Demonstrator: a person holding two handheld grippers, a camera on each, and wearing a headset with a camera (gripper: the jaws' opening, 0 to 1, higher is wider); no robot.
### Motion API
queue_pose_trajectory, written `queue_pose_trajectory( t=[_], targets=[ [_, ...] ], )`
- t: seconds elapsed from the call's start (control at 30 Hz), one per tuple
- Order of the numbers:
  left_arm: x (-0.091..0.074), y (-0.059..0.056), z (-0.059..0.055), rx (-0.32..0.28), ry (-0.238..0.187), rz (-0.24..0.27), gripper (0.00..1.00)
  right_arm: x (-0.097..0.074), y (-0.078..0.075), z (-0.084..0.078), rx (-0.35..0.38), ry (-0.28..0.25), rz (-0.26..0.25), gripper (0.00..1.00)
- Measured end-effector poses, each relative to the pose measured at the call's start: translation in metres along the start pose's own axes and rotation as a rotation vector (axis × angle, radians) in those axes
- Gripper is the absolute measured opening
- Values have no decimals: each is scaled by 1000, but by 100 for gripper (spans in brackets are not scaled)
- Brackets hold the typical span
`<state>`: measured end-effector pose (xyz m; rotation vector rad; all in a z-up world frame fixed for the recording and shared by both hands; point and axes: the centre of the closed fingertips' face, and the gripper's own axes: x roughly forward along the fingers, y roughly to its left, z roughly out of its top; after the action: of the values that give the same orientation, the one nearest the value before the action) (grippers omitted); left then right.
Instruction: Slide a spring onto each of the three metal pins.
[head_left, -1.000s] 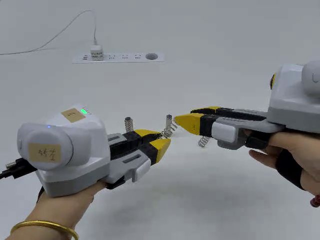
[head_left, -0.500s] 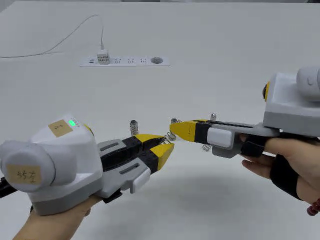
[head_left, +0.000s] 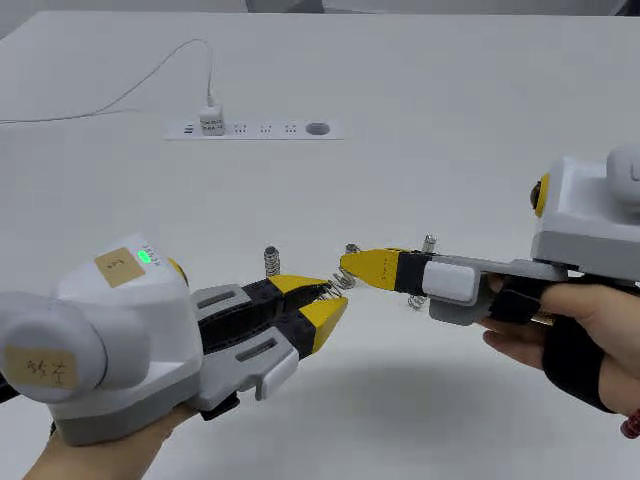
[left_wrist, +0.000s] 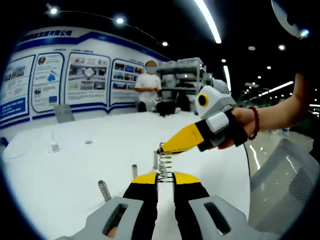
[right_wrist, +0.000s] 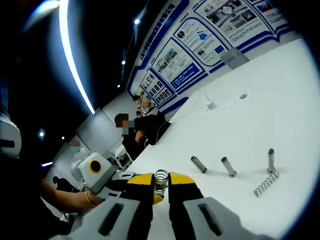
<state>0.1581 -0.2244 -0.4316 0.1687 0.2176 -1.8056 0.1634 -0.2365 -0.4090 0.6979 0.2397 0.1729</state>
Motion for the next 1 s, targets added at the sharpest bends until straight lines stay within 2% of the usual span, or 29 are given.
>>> queue_pose_trajectory(
  t=[0.07,0.17,0.2,0.33,0.4,0.47,0.53,0.7,0.83,1.0],
  targets=[
    [0,1,1,12,12,10,11,2,0,1,-50,-2,-12,11],
    [1,3,1,38,24,22,11,4,2,1,-65,2,-11,11],
    [1,4,0,38,35,27,12,5,-2,2,-100,6,-26,11],
    [1,8,0,61,49,53,20,6,-4,8,-148,0,-54,11],
    [0,9,-2,61,60,63,25,6,-11,16,-214,-12,-91,11],
    [-2,11,-4,63,76,80,28,7,-19,22,-270,-2,-134,11],
    [-3,12,-6,59,87,92,30,8,-24,30,-334,-7,-166,11],
    [-5,16,-12,25,110,122,37,12,-38,38,-404,7,-212,11],
    [-8,19,-17,1,128,144,41,15,-48,41,-459,10,-232,11],
    [-11,22,-23,-23,133,167,46,19,-61,40,-542,46,-264,11]
  ],
)
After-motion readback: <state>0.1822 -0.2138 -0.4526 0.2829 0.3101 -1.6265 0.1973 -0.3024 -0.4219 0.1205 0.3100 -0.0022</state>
